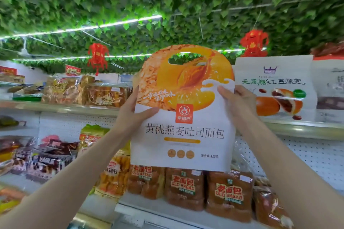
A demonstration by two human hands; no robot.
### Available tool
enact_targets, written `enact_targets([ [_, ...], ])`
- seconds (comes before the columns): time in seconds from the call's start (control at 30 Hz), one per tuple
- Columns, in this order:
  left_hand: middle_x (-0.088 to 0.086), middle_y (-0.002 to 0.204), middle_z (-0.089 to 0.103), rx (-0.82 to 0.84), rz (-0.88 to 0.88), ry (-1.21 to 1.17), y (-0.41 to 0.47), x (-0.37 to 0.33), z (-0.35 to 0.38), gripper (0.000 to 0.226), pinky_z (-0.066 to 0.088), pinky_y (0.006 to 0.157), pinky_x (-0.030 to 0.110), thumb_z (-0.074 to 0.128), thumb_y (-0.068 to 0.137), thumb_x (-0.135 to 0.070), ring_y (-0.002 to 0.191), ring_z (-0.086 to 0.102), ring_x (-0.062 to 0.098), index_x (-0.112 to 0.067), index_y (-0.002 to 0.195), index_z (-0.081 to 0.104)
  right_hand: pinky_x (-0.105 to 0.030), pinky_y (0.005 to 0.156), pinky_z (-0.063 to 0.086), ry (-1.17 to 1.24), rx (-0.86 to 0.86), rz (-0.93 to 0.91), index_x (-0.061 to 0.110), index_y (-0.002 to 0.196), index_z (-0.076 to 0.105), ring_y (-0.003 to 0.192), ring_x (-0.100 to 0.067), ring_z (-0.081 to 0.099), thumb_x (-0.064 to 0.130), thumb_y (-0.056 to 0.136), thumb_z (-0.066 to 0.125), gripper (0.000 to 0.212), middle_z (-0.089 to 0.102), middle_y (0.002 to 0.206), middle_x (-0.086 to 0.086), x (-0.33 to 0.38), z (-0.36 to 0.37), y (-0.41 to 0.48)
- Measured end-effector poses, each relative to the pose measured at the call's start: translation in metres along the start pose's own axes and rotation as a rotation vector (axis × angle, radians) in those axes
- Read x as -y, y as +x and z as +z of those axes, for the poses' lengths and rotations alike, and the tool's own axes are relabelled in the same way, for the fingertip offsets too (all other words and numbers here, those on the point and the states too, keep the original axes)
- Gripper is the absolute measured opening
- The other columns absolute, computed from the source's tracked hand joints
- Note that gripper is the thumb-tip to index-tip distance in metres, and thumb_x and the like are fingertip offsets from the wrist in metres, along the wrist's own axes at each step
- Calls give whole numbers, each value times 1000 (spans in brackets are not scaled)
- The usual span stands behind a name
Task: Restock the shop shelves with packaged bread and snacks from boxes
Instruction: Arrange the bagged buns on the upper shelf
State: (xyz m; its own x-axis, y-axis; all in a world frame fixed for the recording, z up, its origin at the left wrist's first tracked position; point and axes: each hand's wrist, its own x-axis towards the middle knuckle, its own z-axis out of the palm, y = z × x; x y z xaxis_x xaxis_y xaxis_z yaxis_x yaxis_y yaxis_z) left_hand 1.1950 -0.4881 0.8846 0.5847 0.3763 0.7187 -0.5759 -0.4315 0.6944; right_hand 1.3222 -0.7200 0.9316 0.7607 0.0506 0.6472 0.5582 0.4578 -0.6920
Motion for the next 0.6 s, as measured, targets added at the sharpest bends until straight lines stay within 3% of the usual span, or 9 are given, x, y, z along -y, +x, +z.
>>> enact_targets([
  [0.1, -19, 155, 26, 19, 33, 83, 19, 9, 3, 108, 28, 116, 48, 82, 64, -52, 142, 27, 11, -41, 152, 20, -16, 51, 49, 30, -15, -36, 14, 70, 57, 50, -3, 63, 2, 85, 69, 23, 64, 53, 13, 8, 8, 15],
  [0.2, -15, 150, 36, 2, 81, 82, 39, 13, 4, 96, 32, 113, 43, 83, 68, -45, 135, 35, 9, -43, 147, 28, -20, 56, 53, -12, -43, -64, 13, 74, 60, 55, -7, 65, 7, 85, 71, 17, 67, 63, 5, 13, 14, 26],
  [0.37, -13, 144, 48, 29, 76, -26, 77, 27, 8, 109, 42, 104, 54, 87, 47, -67, 132, 47, 19, -51, 141, 34, -25, 63, 52, -205, -120, -156, 12, 79, 63, 64, -14, 63, 18, 83, 75, 14, 66, 79, -5, 19, 24, 49],
  [0.5, -11, 128, 63, 44, 89, -134, 98, 36, 12, 101, 52, 92, 49, 91, 51, -49, 116, 61, 18, -43, 139, 41, -16, 52, 50, -243, -159, -193, 9, 86, 65, 55, -5, 63, 16, 84, 73, 11, 68, 76, 0, 18, 31, 55],
  [0.6, -8, 123, 65, 86, 125, -169, 123, 45, 10, 92, 57, 74, 25, 88, 63, -27, 109, 64, 14, -31, 142, 41, -14, 47, 48, -255, -212, -231, 13, 80, 63, 48, 0, 60, 14, 85, 72, 10, 66, 71, 3, 15, 43, 63],
])
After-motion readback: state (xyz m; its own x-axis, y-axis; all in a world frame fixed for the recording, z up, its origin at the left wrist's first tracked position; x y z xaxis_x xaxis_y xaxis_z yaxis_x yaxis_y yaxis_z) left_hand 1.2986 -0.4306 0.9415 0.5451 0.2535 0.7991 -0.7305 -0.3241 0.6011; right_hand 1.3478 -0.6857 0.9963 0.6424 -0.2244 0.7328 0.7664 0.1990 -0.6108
